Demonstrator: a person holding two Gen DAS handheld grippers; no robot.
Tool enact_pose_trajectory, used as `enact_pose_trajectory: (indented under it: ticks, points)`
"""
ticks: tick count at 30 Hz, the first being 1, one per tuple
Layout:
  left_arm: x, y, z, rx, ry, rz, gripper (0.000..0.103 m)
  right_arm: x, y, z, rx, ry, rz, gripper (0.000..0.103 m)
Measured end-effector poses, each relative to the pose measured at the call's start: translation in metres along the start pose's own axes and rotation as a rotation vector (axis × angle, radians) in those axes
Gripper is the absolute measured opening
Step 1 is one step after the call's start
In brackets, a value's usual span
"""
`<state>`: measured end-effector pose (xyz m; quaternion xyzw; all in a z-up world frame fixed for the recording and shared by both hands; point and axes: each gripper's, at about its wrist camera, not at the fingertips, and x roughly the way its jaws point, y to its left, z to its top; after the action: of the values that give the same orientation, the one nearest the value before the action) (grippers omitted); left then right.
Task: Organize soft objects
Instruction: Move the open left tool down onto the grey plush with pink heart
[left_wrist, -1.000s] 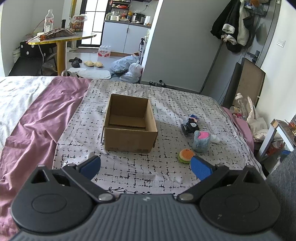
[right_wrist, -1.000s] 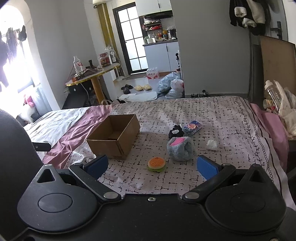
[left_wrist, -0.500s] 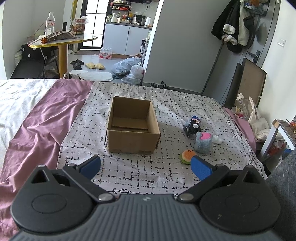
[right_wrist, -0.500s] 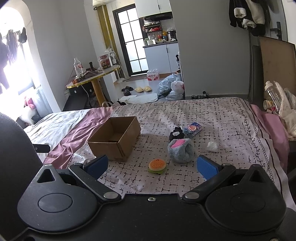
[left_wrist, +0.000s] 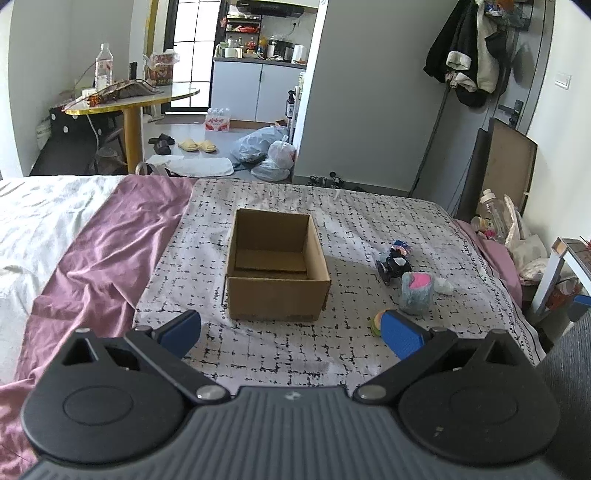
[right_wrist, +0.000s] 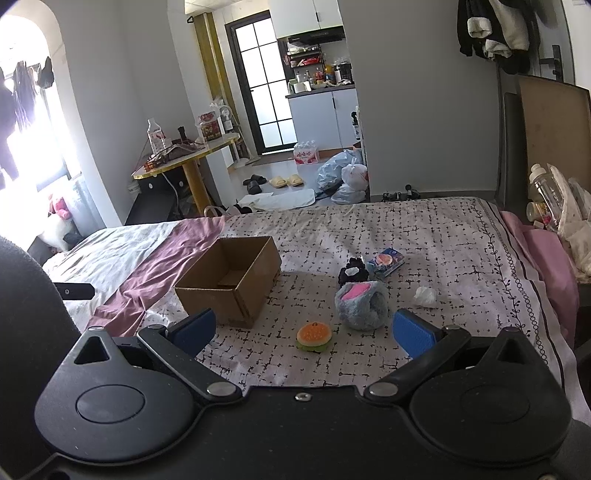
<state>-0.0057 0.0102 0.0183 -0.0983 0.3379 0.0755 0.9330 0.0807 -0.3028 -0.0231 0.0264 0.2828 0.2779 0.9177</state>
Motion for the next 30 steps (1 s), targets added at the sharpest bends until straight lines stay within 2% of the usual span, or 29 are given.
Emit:
enact_pose_trajectory:
  ticks: [4, 9, 17, 20, 30]
  points:
    - [-0.001, -0.004, 0.002, 0.023, -0.014, 0.030, 0.103, 0.003, -0.001, 0.001, 0.006, -0.002, 0.000, 0.103]
    - [0.009, -0.013, 0.014, 0.119, -0.019, 0.045, 0.103, 0.007, -0.003, 0.000, 0.005, 0.009, 0.000, 0.103]
    - [0.042, -0.022, 0.021, 0.194, 0.020, 0.022, 0.103, 0.022, -0.008, -0.002, 0.002, 0.037, 0.002, 0.103]
    - [0.060, -0.022, 0.019, 0.186, 0.049, 0.020, 0.103, 0.029, -0.010, -0.003, 0.003, 0.055, 0.003, 0.103]
    - [0.111, -0.030, 0.014, 0.213, 0.119, -0.068, 0.101, 0.059, -0.017, -0.007, 0.024, 0.100, 0.011, 0.103]
